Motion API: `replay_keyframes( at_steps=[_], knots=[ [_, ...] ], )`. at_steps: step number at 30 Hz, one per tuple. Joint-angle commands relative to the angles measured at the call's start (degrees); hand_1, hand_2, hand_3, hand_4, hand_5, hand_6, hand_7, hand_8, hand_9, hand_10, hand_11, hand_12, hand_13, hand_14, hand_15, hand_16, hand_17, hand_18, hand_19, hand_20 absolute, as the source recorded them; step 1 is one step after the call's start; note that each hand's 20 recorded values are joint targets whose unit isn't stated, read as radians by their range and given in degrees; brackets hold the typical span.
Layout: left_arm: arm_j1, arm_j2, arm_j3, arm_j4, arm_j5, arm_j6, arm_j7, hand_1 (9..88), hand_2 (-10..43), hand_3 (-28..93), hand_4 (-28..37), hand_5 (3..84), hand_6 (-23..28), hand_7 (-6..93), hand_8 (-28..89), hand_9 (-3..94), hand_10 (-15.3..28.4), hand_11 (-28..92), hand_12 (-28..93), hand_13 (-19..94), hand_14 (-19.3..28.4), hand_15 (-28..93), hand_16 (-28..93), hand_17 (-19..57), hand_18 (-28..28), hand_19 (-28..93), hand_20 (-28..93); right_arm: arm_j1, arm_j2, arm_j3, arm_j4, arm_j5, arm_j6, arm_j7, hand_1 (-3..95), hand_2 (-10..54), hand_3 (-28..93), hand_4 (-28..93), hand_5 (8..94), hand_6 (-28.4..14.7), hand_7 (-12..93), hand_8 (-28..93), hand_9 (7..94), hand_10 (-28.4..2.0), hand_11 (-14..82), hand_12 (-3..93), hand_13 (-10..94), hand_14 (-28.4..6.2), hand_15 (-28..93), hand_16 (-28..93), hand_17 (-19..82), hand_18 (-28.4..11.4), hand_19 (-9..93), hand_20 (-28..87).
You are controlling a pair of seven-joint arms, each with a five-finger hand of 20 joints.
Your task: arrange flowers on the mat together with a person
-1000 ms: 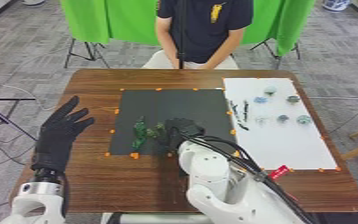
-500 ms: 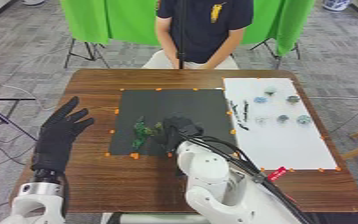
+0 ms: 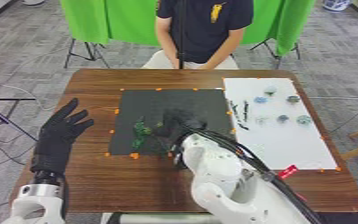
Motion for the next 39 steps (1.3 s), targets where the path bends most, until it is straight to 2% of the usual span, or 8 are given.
replay_keyframes(
  at_steps=[1, 4, 10, 13, 20, 24, 29, 39],
  knots=[
    [0.83, -0.12, 0.08, -0.27, -0.44, 0.70, 0.65, 26.1, 4.2, 82, -21.6, 35.0, 4.9, 13.2, -10, 35.0, 17.0, 23, 10, 27, 25.0, 46, -7, -9.6, 22.6, 45, 14, -8.88, 3.67, 23.93, -7.55, 36.25, 9.33, 0.18, 26.0, 9.5, 67, -20, 80.8, -3.5, 12, -11, 90.1, -14.8, 26.4, 18.5, 81, -13.8, 56, 17, 39, -26.8, 92, 15],
    [1.15, -0.34, -0.25, -0.38, -0.47, 1.16, 0.96, 25.4, 4.4, 81, -22.3, 35.3, 4.9, 13.2, -10, 35.0, 17.0, 23, 10, 27, 25.0, 46, -7, -9.6, 22.6, 45, 14, -14.38, 3.11, 35.30, -8.33, 53.79, 11.54, -3.36, 26.0, 10.8, 68, -20, 77.3, -4.2, 13, -11, 85.1, -16.5, 25.6, 17.9, 75, -15.5, 56, 15, 34, -26.0, 89, 12],
    [1.05, -0.45, -0.21, -0.25, -1.03, 0.97, 1.52, 25.3, 4.2, 82, -22.6, 35.7, 4.8, 13.1, -10, 35.2, 17.0, 23, 10, 27, 25.0, 46, -7, -9.7, 22.6, 45, 14, -24.87, 6.85, 45.88, -4.86, 79.33, 15.28, -26.87, 24.2, 12.0, 70, -22, 74.6, -4.2, 14, -11, 81.2, -17.9, 25.9, 17.4, 67, -17.5, 56, 14, 23, -24.0, 78, 11],
    [0.75, -0.44, -0.02, -0.07, -1.00, 0.56, 1.80, 25.4, 4.0, 82, -22.5, 35.8, 4.7, 13.0, -10, 35.2, 17.1, 23, 10, 27, 25.0, 46, -7, -9.7, 22.6, 45, 13, -28.82, 8.59, 48.31, -4.14, 87.49, 16.21, -32.25, 23.8, 13.2, 72, -24, 72.9, -3.5, 15, -12, 77.3, -17.2, 24.9, 16.4, 61, -17.5, 52, 12, 19, -22.1, 69, 19],
    [0.58, -0.55, 0.23, 0.20, -1.41, 0.31, 2.69, 25.1, 3.6, 82, -22.9, 35.8, 4.5, 12.6, -10, 35.4, 16.9, 23, 10, 27, 24.9, 45, -7, -9.7, 22.6, 45, 13, -35.75, 8.76, 51.30, -4.29, 92.98, 15.41, -37.96, 19.4, 12.7, 76, -28, 62.2, -0.3, 14, -12, 62.0, -15.5, 13.0, 13.3, 48, -18.7, 33, 12, 13, -21.5, 55, 21],
    [0.51, -1.01, 0.34, 0.69, -1.28, -0.26, 2.50, 24.8, 3.6, 81, -23.6, 35.6, 4.2, 12.3, -10, 35.4, 16.7, 22, 9, 27, 25.0, 45, -7, -9.7, 22.5, 44, 13, -36.71, 9.91, 50.57, -3.88, 93.97, 15.43, -41.49, 17.3, 12.1, 77, -28, 56.6, 0.8, 14, -12, 52.1, -12.3, 7.2, 12.3, 41, -18.4, 24, 14, 10, -20.6, 49, 20],
    [-0.09, -1.86, 0.57, 0.99, -0.55, -1.04, 1.78, 24.0, 3.8, 81, -25.0, 34.7, 3.5, 11.9, -10, 34.2, 16.1, 20, 9, 27, 24.5, 42, -7, -9.6, 22.5, 43, 13, -38.54, 8.42, 51.48, -4.90, 90.28, 14.16, -43.28, 14.9, 11.9, 78, -28, 50.0, 2.0, 14, -13, 45.4, -11.6, 5.5, 12.3, 36, -18.2, 19, 16, 7, -20.4, 45, 19],
    [-0.34, -2.32, 0.53, 0.93, -0.42, -0.86, 1.08, 23.3, 4.2, 81, -26.4, 33.6, 3.1, 11.8, -10, 33.0, 15.1, 18, 9, 27, 24.1, 40, -5, -9.7, 22.3, 43, 13, -41.39, 6.90, 52.65, -5.17, 82.25, 12.18, -42.91, 13.0, 11.3, 77, -28, 40.2, 4.2, 13, -12, 43.0, -11.2, 5.0, 12.6, 34, -18.9, 17, 19, 4, -21.6, 45, 19]
  ],
)
